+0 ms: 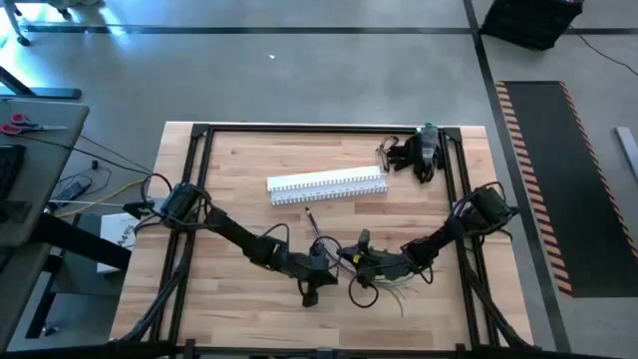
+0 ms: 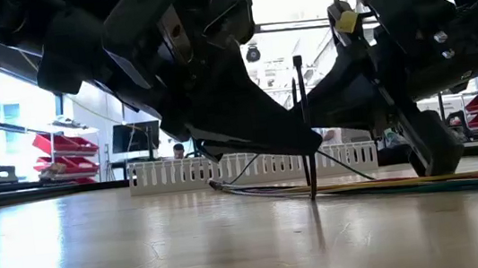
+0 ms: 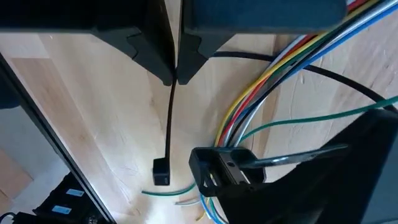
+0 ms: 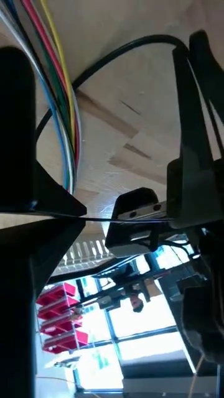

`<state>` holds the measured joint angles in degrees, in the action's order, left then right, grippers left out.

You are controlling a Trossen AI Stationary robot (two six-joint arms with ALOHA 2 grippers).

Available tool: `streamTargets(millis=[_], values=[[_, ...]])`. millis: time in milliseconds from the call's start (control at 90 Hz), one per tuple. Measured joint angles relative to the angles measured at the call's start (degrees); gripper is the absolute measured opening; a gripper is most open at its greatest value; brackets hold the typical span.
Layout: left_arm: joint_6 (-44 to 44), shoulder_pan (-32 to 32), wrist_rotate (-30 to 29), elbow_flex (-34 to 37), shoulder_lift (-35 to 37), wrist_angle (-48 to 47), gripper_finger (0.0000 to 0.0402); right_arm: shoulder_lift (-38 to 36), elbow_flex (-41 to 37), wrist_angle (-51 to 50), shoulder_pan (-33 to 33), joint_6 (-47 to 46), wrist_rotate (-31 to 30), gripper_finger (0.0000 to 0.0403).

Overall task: Ziptie cables
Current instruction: Wrap the cable wires with black ziptie

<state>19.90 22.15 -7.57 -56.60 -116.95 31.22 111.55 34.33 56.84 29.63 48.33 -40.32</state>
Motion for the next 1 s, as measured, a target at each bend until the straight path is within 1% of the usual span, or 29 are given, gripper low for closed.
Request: streamTargets(millis=[133,500,1000], values=[[-0.09,-0.02,-0.02,0.00,0.00,0.15,0.0000,0.00,0.00,-0.02,0.00,1.67,0.02,0.0000],[-0.36,-0.13,-0.06,0.00,0.00,0.28,0.0000,-0.02,0.04,0.22,0.04,2.44,-0.11,0.0000],[0.00,-0.15,-0.15,0.00,0.00,-0.04,0.0000,-0.04,0.11,1.73,0.63,7.26,-0.17,0.0000]])
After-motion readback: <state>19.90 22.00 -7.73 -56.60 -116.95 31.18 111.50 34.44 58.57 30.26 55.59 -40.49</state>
